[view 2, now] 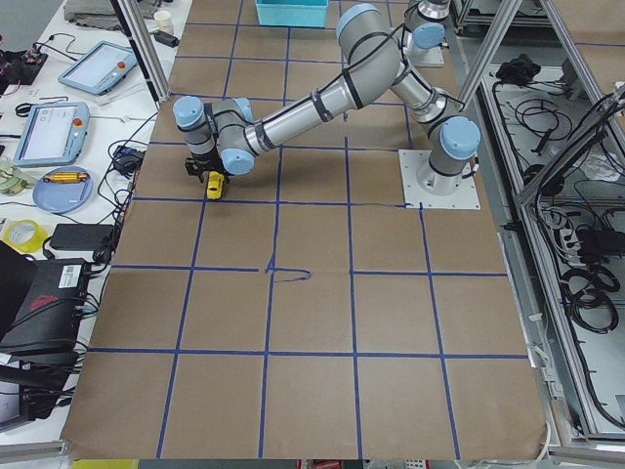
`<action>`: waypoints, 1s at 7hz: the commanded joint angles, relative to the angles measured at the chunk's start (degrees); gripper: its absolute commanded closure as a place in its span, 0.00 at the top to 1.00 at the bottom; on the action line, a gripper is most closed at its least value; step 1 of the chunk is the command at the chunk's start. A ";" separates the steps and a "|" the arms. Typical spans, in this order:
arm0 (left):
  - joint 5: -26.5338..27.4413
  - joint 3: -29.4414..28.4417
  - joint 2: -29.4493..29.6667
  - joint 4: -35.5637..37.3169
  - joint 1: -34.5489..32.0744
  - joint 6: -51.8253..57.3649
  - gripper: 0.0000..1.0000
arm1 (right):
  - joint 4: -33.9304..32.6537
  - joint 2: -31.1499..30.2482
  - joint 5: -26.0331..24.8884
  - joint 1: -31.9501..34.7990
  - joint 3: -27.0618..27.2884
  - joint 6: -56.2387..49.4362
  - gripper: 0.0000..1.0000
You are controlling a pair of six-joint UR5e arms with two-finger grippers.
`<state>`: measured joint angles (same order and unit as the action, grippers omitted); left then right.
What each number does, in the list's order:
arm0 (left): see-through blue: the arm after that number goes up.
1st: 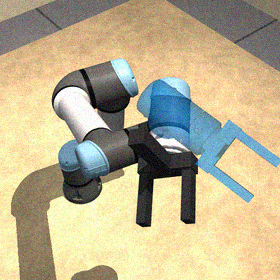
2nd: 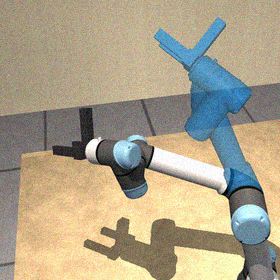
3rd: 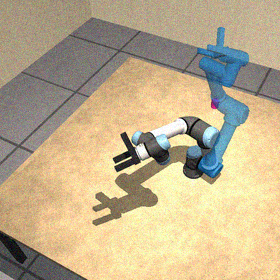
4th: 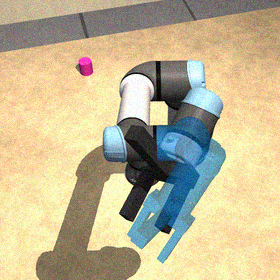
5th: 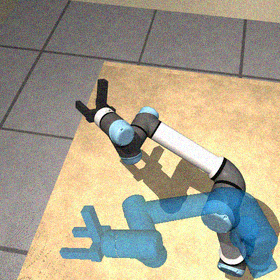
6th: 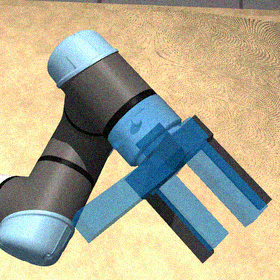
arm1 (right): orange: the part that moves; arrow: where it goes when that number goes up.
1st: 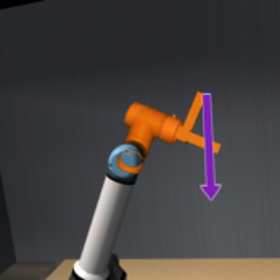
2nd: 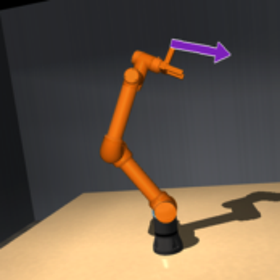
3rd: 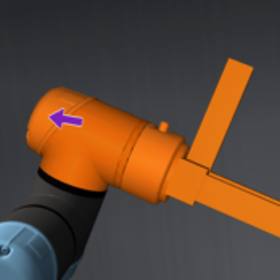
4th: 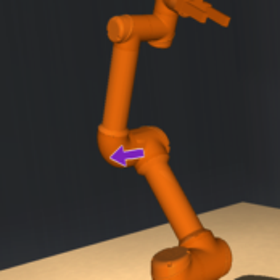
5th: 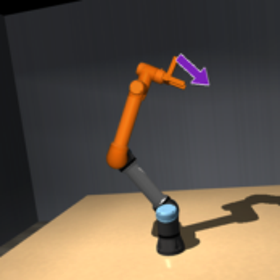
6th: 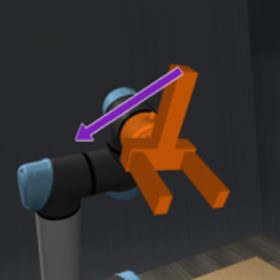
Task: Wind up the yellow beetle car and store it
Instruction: 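Lower the left gripper onto the yellow beetle car and grasp it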
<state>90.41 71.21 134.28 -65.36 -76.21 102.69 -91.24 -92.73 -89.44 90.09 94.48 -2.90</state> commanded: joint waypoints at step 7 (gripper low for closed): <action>-0.05 0.24 0.10 0.50 0.09 0.67 0.00 | -0.08 -0.17 -0.56 0.00 0.79 0.00 1.00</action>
<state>90.34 71.49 134.31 -64.87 -76.11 103.07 -91.31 -92.86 -89.94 90.09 95.24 -2.90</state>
